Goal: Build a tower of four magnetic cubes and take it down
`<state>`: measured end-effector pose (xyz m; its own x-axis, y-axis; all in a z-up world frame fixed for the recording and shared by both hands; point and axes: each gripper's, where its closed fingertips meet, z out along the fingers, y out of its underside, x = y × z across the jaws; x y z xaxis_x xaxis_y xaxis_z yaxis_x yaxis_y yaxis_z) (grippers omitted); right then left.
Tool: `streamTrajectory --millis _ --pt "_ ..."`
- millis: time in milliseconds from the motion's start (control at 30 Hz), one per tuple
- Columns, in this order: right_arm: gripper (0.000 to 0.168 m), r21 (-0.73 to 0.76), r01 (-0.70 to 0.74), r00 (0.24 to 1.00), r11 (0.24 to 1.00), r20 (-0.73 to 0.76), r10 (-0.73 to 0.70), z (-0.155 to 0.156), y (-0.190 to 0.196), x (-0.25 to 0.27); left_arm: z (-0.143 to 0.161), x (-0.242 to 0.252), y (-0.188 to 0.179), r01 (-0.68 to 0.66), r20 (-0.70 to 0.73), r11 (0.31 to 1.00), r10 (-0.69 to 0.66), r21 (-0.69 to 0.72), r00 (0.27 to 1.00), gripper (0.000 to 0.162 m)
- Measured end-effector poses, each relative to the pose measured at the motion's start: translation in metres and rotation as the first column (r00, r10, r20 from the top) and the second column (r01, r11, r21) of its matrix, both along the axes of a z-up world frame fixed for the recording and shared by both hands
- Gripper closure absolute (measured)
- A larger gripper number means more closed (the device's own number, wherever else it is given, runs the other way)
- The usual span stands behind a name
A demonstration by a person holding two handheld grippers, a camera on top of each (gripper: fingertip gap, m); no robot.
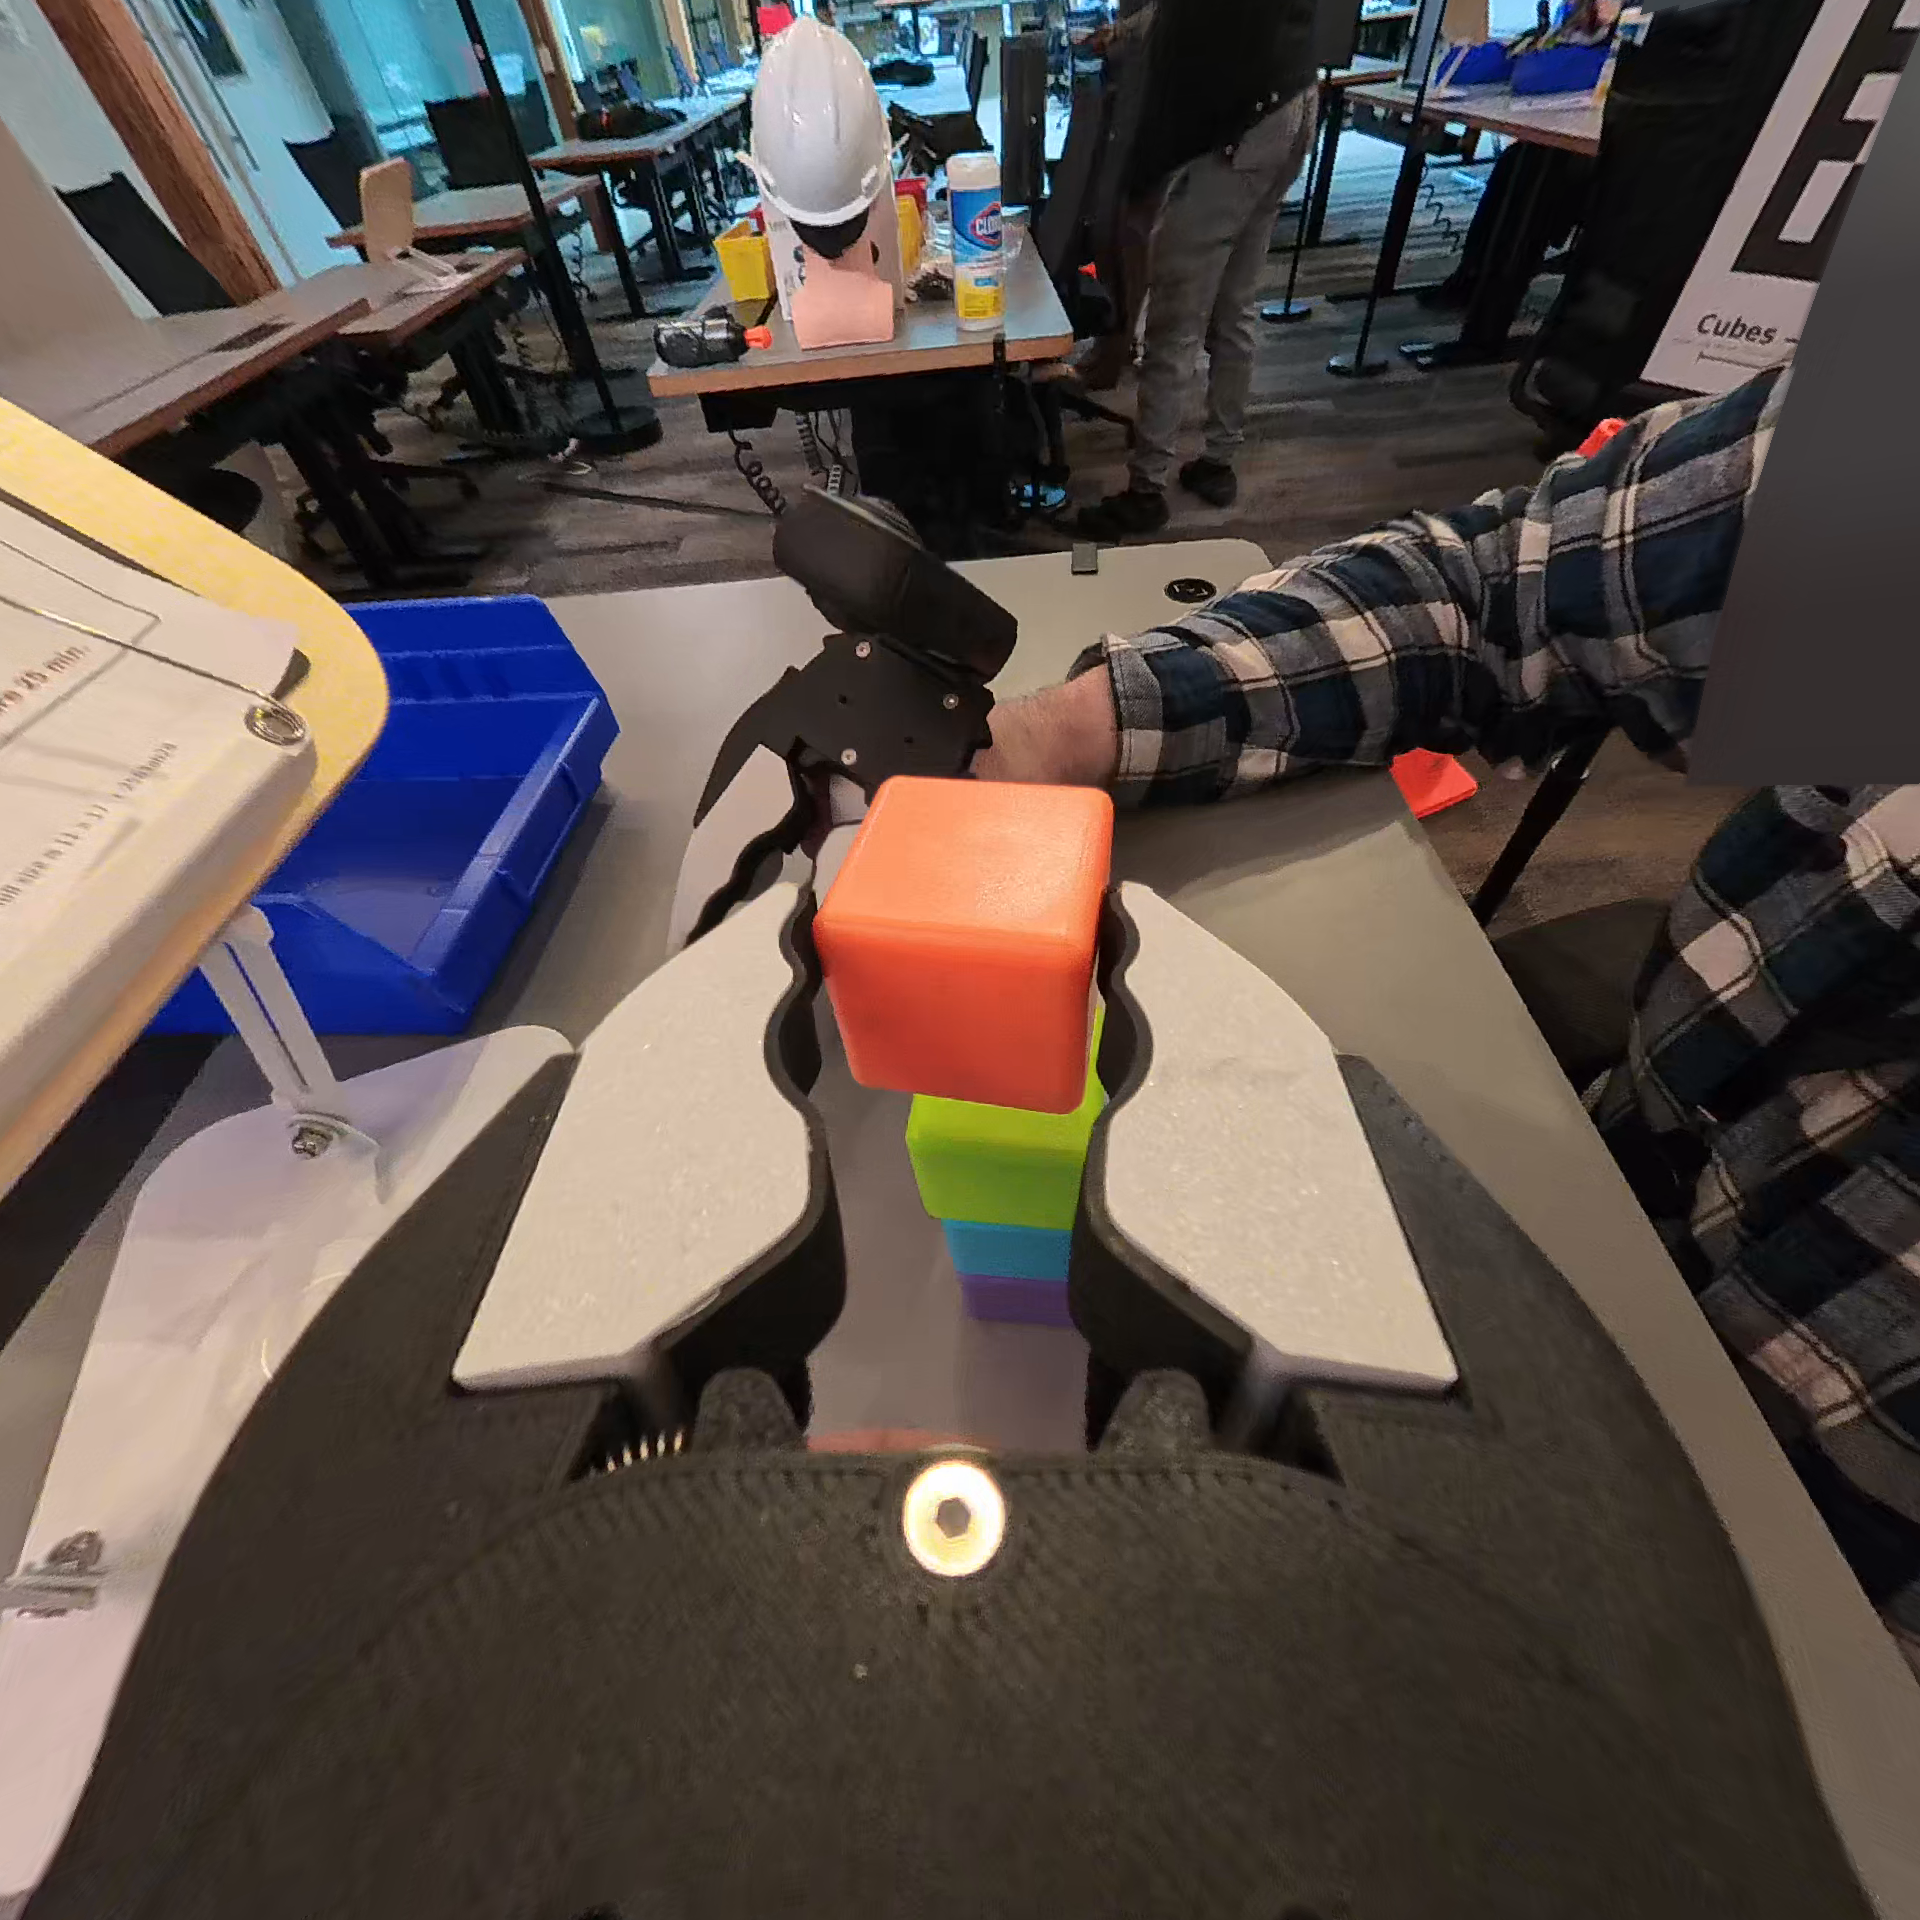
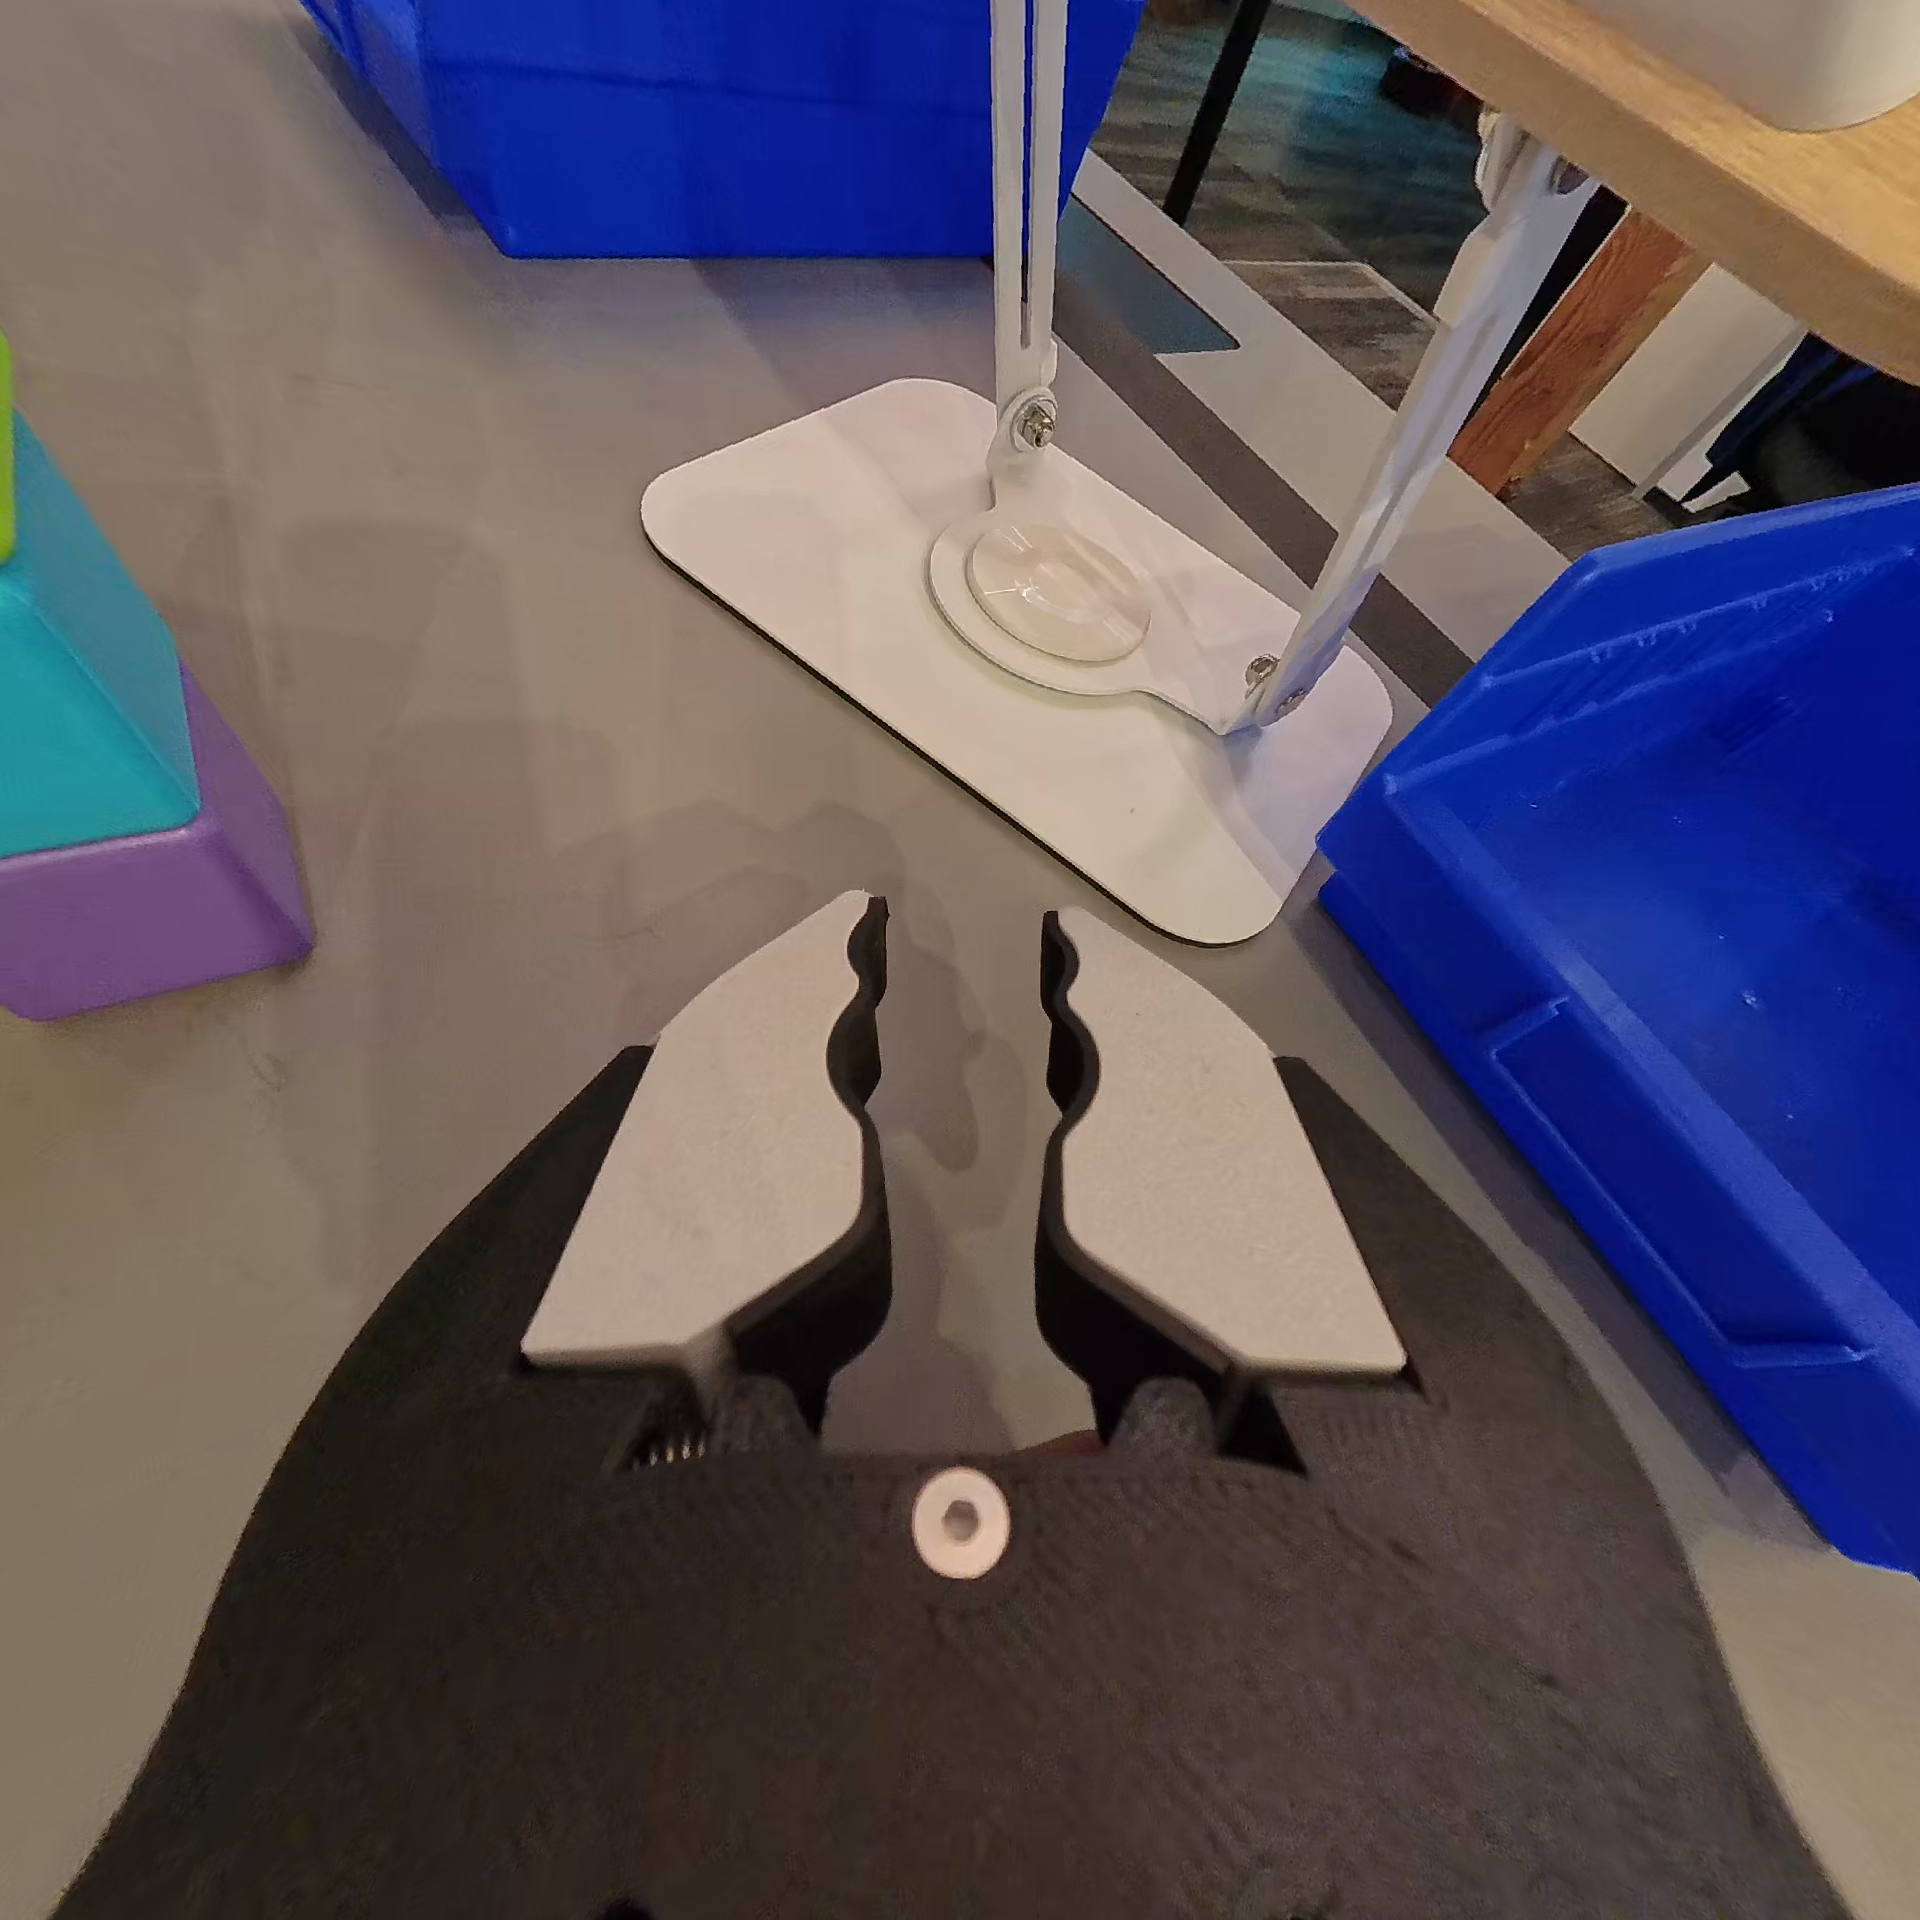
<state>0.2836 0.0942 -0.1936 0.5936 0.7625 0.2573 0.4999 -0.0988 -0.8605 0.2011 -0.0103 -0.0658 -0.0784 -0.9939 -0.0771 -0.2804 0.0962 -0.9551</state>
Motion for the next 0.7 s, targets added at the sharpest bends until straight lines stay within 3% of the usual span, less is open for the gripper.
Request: streamTrajectory --millis 367,700 --pt "0.14 0.0 -0.001 1.0 1.0 -0.002 0.001 0.0 0.0 0.0 -0.022 0.009 -0.001 -0.03 -0.004 0.999 0.03 0.01 1.0 0.111" --pt "0.14 0.001 -0.002 1.0 1.0 -0.002 0.002 0.0 0.0 0.0 -0.024 0.006 0.0 -0.005 0.088 1.0 0.008 -0.03 0.996 0.111"
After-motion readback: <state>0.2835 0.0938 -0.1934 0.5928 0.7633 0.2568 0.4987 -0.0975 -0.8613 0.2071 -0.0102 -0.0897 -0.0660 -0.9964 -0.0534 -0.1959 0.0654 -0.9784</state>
